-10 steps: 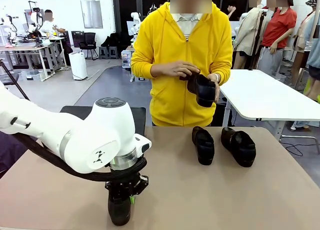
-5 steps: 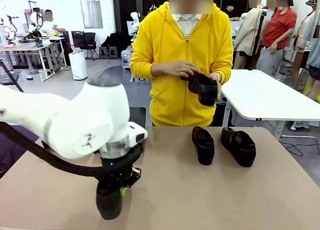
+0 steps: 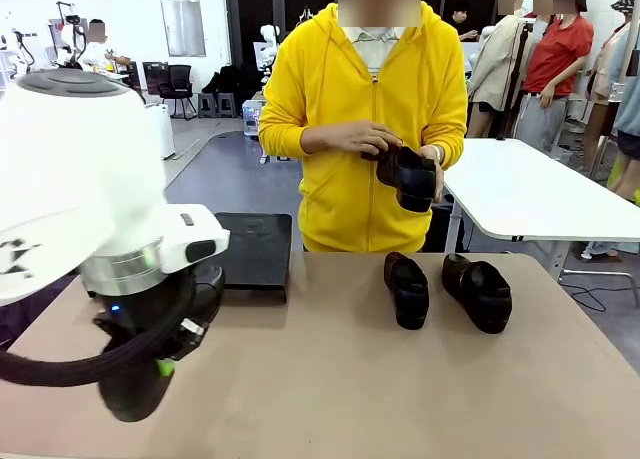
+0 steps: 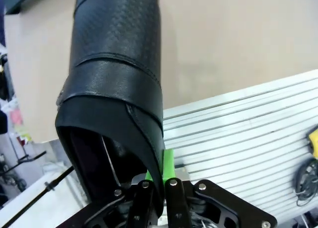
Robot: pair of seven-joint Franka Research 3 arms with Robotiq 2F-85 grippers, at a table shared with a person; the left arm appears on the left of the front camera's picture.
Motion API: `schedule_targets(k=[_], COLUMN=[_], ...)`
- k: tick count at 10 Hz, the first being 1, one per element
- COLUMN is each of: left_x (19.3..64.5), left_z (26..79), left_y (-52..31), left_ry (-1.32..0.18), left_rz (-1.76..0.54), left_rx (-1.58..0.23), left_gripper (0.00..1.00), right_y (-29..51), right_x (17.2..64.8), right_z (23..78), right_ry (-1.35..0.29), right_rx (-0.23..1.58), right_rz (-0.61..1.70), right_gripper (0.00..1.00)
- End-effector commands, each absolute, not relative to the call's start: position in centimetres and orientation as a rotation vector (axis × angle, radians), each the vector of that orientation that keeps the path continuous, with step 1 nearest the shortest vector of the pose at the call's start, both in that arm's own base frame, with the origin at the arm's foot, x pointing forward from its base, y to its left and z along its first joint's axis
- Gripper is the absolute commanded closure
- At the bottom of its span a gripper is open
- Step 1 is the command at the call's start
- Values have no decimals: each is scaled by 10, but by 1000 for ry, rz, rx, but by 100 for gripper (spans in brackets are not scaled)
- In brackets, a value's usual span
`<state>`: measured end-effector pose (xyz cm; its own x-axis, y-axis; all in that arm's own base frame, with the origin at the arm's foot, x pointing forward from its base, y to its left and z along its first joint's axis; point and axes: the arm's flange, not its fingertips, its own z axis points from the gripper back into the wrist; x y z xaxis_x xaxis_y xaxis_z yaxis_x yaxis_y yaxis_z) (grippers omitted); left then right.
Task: Organize the shoes by placing them on the stand.
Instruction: Place the Shoe from the middle of the table onto the Shoes Stand.
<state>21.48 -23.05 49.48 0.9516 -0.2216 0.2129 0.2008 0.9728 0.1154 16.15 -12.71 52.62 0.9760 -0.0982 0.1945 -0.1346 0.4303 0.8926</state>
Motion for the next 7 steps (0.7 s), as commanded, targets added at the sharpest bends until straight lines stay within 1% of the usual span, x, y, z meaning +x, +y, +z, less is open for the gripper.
schedule_targets(k=[1, 7], left_x=[222, 220], left_z=[493, 487], left_y=[-242, -241], left_ry=[-211, -200], left_rz=[-241, -229], left_rx=[68, 87], left_gripper=[100, 100], right_y=[-129, -129], right_x=[161, 161], right_z=[530, 530], right_ry=[-256, -256], right_rx=[1148, 1148], right_rz=[44, 44], right_gripper=[0, 0])
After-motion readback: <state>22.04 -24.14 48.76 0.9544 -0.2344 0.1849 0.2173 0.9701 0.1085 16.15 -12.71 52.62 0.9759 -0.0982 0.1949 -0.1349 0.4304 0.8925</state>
